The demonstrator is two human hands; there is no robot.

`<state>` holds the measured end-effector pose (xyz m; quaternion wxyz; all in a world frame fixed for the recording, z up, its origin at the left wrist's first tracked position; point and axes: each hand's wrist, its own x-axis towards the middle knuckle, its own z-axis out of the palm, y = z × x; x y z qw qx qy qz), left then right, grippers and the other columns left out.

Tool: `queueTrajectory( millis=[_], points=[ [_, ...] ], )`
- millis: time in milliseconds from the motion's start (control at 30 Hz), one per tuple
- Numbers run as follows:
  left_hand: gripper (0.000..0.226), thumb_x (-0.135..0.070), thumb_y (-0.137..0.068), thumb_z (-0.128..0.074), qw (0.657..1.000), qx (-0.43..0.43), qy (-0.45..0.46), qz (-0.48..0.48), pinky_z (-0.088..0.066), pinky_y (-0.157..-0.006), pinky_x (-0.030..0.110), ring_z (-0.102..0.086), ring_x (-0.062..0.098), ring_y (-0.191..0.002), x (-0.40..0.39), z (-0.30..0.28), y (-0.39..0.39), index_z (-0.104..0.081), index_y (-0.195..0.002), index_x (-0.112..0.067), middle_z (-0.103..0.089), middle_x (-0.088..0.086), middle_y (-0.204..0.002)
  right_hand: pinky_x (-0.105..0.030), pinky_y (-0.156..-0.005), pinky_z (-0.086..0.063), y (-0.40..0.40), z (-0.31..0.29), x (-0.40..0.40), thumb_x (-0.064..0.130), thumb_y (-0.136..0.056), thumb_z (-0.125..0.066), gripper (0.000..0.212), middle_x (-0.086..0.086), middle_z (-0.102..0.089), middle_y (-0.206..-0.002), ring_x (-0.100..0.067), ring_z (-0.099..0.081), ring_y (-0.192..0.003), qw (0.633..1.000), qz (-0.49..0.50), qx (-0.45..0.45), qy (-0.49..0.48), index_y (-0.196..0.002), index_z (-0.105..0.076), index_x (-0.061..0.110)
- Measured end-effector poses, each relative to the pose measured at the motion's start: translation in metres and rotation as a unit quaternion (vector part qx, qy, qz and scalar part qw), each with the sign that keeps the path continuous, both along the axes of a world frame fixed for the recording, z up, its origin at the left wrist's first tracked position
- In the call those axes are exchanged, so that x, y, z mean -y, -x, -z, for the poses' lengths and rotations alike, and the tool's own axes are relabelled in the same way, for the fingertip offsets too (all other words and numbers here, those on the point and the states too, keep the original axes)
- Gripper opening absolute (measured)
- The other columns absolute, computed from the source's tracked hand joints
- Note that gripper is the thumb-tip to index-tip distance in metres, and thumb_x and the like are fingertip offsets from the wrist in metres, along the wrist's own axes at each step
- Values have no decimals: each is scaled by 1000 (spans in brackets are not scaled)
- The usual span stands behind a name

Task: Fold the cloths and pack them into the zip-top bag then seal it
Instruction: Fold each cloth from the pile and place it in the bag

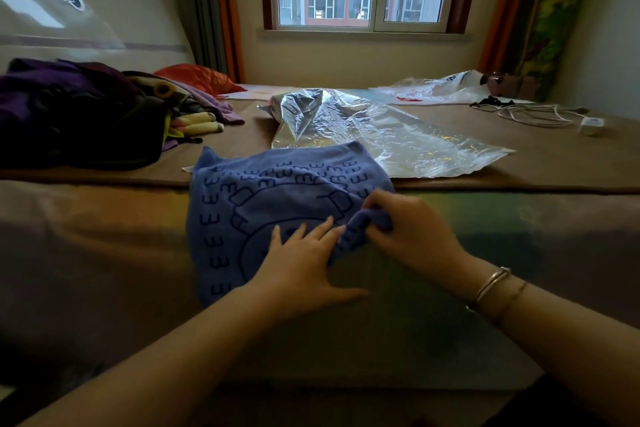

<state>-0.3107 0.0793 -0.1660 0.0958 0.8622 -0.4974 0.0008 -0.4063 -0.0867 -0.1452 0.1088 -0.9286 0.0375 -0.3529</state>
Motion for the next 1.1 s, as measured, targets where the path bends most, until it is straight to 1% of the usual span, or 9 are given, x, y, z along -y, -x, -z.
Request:
queueTrajectory(
  millis=[67,100,167,300,467,700,867,1033,1100],
  points=[
    [43,-41,-85,-61,996,11,86,-22,-26,-111,50,-45,21,-128,0,-6,0,-43,-124,-35,-47,-6,-138,-37,-57,-48,-2,-16,3,17,-77,-65,13,0,-65,-78,-18,-61,-69,997,-5,28,-74,-89,-62,18],
    [22,-26,-86,-59,990,19,133,-36,-40,-98,44,-56,22,-110,-1,-10,-4,-48,-105,-30,-58,-5,-117,-39,-60,-49,-5,-23,5,15,-78,-66,12,0,-65,-78,-18,-61,-70,995,-2,45,-94,-90,-62,17],
    [8,-18,-88,-55,981,34,175,-73,-49,-74,38,-62,22,-85,-8,-21,-16,-52,-89,-25,-62,-4,-91,-42,-65,-51,-13,-32,13,14,-82,-65,9,-3,-64,-79,-19,-60,-72,989,7,78,-128,-91,-63,12],
    [14,-15,-79,-59,976,-1,138,-168,-52,-67,35,-61,18,-81,-28,-49,-54,-56,-77,-29,-62,-5,-84,-47,-69,-52,-38,-40,34,21,-88,-63,16,-12,-66,-81,-27,-63,-77,972,24,138,-188,-90,-63,5],
    [16,-13,-74,-69,962,-71,119,-236,-55,-76,39,-62,21,-82,-62,-76,-117,-65,-71,-29,-65,0,-83,-28,-73,-42,-84,-50,50,19,-92,-61,18,-7,-64,-90,-22,-61,-87,964,47,157,-211,-99,-65,3],
    [9,-20,-80,-74,899,-53,332,-281,-49,-70,35,-59,22,-81,-61,-90,-174,-66,-78,-21,-63,2,-82,-27,-73,-40,-155,-66,86,17,-96,-53,21,-18,-66,-103,-25,-59,-87,961,87,111,-237,-109,-65,6],
    [8,-21,-82,-71,855,-15,452,-254,-49,-73,30,-64,23,-91,-28,-93,-211,-71,-90,-19,-70,3,-97,-32,-76,-36,-200,-67,114,17,-95,-51,22,-24,-62,-112,-38,-57,-103,964,182,-23,-191,-107,-61,3],
    [11,-25,-85,-65,895,12,328,-302,-43,-62,32,-62,27,-82,1,-45,-255,-64,-82,-15,-64,6,-82,-35,-72,-41,-217,-48,120,28,-97,-46,24,-18,-63,-112,-36,-60,-101,946,284,-147,-53,-110,-56,11],
    [21,-31,-86,-66,898,12,302,-319,-43,-67,33,-60,27,-92,1,-32,-259,-63,-96,-13,-63,8,-97,-34,-70,-39,-216,-42,115,36,-97,-46,31,-16,-63,-112,-35,-60,-102,941,298,-159,-16,-114,-52,10]
  ],
)
